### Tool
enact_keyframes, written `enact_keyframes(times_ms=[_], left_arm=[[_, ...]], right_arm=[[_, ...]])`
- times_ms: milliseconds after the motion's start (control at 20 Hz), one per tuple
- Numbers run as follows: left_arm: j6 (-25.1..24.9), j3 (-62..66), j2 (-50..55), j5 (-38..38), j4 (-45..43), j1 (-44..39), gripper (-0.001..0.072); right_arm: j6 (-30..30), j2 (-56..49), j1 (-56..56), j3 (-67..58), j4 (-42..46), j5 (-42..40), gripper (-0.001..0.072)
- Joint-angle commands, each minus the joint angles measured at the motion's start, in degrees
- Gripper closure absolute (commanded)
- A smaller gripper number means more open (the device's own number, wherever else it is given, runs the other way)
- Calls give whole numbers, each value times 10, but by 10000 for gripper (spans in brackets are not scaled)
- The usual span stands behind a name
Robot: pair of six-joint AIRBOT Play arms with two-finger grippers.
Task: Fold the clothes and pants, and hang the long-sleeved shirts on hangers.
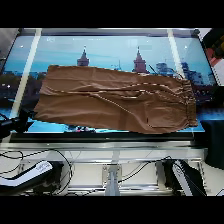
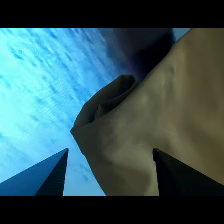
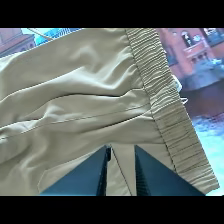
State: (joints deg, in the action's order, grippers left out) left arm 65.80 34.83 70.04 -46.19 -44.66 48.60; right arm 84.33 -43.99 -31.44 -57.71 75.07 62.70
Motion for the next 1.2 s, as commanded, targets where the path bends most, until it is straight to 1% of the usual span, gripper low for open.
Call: enact_keyframes(times_ms=[0, 50, 150, 450, 500, 550, 600, 650, 700, 750, 800, 850, 950, 1050, 1150], left_arm=[[-56, 0, 9, 19, 37, 1, 178], [-77, 0, 9, 22, 50, 1, 178], [-93, 0, 12, 31, 69, 1, 178], [-93, 0, 44, 35, 79, -8, 179], [-93, 0, 45, 35, 79, -13, 203], [-93, 0, 45, 36, 79, -20, 257], [-93, 0, 45, 36, 79, -28, 317], [-93, 0, 45, 36, 79, -35, 397], [-93, 0, 45, 36, 79, -39, 509], [-93, 1, 45, 36, 79, -43, 672], [-106, 1, 43, 35, 79, -44, 676], [-131, 1, 40, 36, 81, -46, 676], [-167, 2, 27, 36, 87, -46, 676], [-173, 2, 10, 36, 90, -46, 676], [-174, 2, -3, 36, 94, -46, 676]], right_arm=[[0, 0, 0, 0, 0, -5, 522], [0, 0, 0, 0, 0, -5, 522], [0, 0, 0, 0, 0, -4, 522], [0, 0, 0, 0, -1, 2, 522], [0, 0, 0, 0, -1, 6, 522], [0, 0, 0, 0, -1, 9, 522], [0, 0, 0, 0, -1, 10, 522], [0, 0, 0, 0, -1, 12, 522], [0, 0, 0, 0, 2, 21, 523], [0, 0, 0, 0, 10, 32, 534], [0, 0, 0, 0, 22, 47, 658], [1, 0, 0, 0, 39, 63, 689], [5, 0, 0, 0, 69, 104, 689], [5, 0, 0, 10, 93, 158, 690], [7, 1, 0, 44, 110, 191, 689]])
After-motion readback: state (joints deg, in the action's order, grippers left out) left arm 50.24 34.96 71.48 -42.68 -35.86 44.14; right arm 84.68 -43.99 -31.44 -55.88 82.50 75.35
